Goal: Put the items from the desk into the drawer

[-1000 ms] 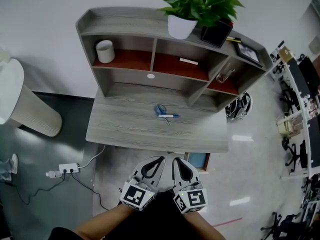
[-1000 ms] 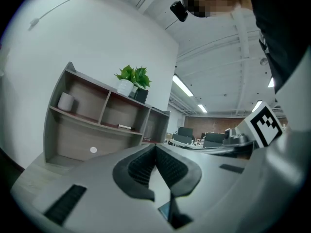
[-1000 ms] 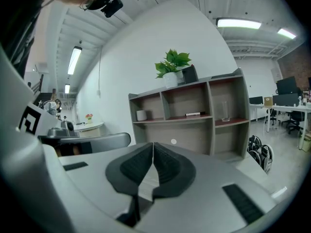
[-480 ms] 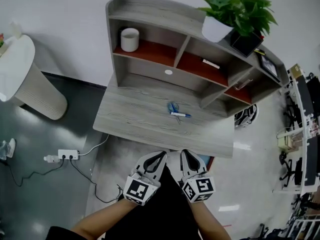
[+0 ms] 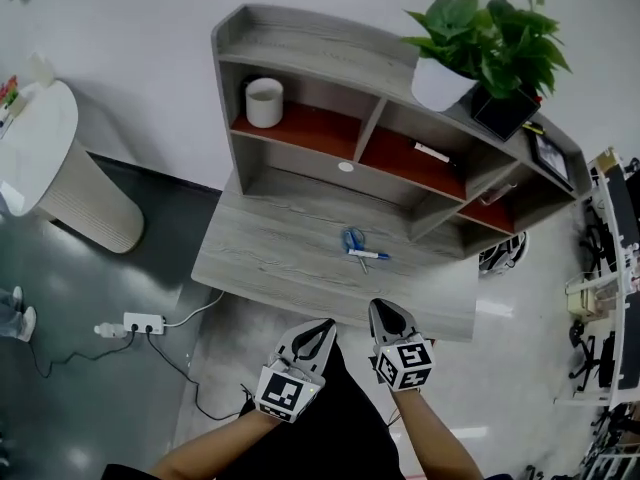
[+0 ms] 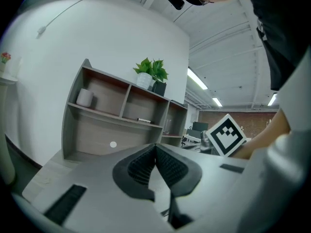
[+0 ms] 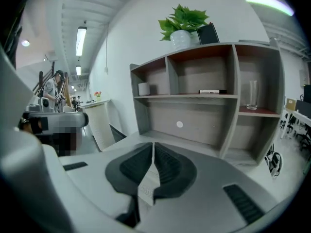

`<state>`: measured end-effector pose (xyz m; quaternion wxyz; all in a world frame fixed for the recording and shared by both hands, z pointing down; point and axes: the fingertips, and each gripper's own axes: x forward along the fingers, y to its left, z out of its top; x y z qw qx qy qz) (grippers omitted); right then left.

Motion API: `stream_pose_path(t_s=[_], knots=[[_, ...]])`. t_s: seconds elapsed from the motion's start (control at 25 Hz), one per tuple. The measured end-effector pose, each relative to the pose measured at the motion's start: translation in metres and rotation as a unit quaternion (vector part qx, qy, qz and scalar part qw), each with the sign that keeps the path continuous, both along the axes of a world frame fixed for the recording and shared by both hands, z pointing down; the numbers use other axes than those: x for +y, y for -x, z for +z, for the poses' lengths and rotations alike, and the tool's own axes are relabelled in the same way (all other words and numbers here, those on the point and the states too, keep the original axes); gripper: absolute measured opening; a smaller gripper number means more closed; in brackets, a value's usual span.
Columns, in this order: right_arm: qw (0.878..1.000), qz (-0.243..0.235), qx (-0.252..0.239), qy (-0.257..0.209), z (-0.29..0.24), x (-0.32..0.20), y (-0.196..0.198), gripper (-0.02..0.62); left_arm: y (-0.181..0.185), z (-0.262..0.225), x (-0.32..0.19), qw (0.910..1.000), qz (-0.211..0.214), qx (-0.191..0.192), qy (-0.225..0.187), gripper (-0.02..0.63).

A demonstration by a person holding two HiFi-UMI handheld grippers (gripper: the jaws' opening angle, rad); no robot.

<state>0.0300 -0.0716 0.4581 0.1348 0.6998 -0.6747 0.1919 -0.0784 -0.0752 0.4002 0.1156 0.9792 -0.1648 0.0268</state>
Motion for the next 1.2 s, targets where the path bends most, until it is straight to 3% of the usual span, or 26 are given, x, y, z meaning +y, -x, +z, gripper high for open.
stream_pose_path(t_s=[0.32,0.52,0.72,1.0,1.2], knots=[[0.998,-0.042,0.004,0.052,0.040,-0.039,-0.053,0.025,-0.050,0.012,-0.029,0.9995,-0.012,-0.028,0.007,0.014],[0.994,-0.072,0.026,0.078,0.065,-0.068,-0.084,0.026,-0.068,0.025,-0.065,0.9959,-0.067,-0.038,0.047,0.014],[0.987,-0.107,0.041,0.115,0.094,-0.096,-0.108,0.064,-0.085,0.028,-0.091,0.9935,-0.094,-0.051,0.039,0.014],[0.960,-0.187,0.094,0.185,0.151,-0.121,-0.118,0.100,-0.099,0.027,-0.116,0.9895,-0.128,-0.047,0.048,0.014],[0.925,-0.256,0.146,0.240,0.196,-0.123,-0.120,0.104,-0.094,0.035,-0.119,0.9868,-0.143,-0.052,0.057,0.014]])
